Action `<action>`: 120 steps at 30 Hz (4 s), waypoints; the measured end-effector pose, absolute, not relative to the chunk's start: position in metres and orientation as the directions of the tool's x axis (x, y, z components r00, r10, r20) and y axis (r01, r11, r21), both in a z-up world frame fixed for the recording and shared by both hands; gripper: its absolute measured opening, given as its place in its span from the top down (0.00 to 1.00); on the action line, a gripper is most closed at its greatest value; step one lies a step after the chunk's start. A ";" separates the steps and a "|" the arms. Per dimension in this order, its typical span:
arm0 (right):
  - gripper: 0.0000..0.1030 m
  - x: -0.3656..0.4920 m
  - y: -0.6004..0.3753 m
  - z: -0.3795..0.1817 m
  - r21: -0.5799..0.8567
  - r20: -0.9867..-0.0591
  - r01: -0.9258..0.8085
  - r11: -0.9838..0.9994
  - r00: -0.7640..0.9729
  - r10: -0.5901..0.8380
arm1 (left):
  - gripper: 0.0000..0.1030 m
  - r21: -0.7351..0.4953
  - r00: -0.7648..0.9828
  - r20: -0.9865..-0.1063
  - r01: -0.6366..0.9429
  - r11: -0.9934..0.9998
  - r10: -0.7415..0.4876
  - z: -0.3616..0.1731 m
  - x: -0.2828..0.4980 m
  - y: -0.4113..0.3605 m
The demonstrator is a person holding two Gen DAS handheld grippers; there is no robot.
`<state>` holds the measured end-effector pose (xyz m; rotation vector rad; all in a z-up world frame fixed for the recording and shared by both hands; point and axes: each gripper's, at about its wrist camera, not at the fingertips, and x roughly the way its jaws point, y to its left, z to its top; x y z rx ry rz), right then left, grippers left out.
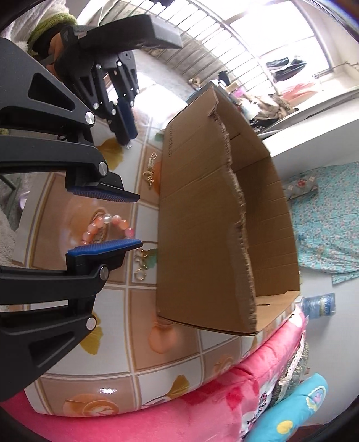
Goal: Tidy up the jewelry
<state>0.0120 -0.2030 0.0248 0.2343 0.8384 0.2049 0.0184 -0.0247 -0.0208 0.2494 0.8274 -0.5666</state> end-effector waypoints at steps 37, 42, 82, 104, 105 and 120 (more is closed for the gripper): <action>0.67 0.062 -0.122 0.005 0.134 -0.779 -0.258 0.957 0.570 0.263 | 0.96 -0.051 0.569 -0.720 0.528 0.848 -0.398 -0.019 0.023 -0.002; 0.74 0.067 -0.116 -0.002 0.093 -0.793 -0.264 0.960 0.563 0.232 | 0.96 -0.068 0.559 -0.722 0.528 0.847 -0.407 -0.021 0.025 -0.002; 0.86 0.081 -0.113 -0.005 0.130 -0.823 -0.239 0.962 0.515 0.239 | 0.96 -0.088 0.552 -0.723 0.524 0.847 -0.416 -0.023 0.032 0.005; 0.89 0.096 -0.095 -0.004 0.091 -0.877 -0.238 0.967 0.441 0.191 | 0.96 -0.098 0.551 -0.720 0.521 0.848 -0.422 -0.024 0.033 0.007; 0.89 0.095 -0.096 -0.004 0.099 -0.878 -0.237 0.967 0.437 0.197 | 0.96 -0.098 0.552 -0.719 0.521 0.848 -0.422 -0.024 0.033 0.007; 0.89 0.072 -0.126 0.028 0.328 -0.815 -0.166 0.930 0.447 0.368 | 0.96 -0.097 0.556 -0.717 0.518 0.850 -0.421 -0.024 0.032 0.006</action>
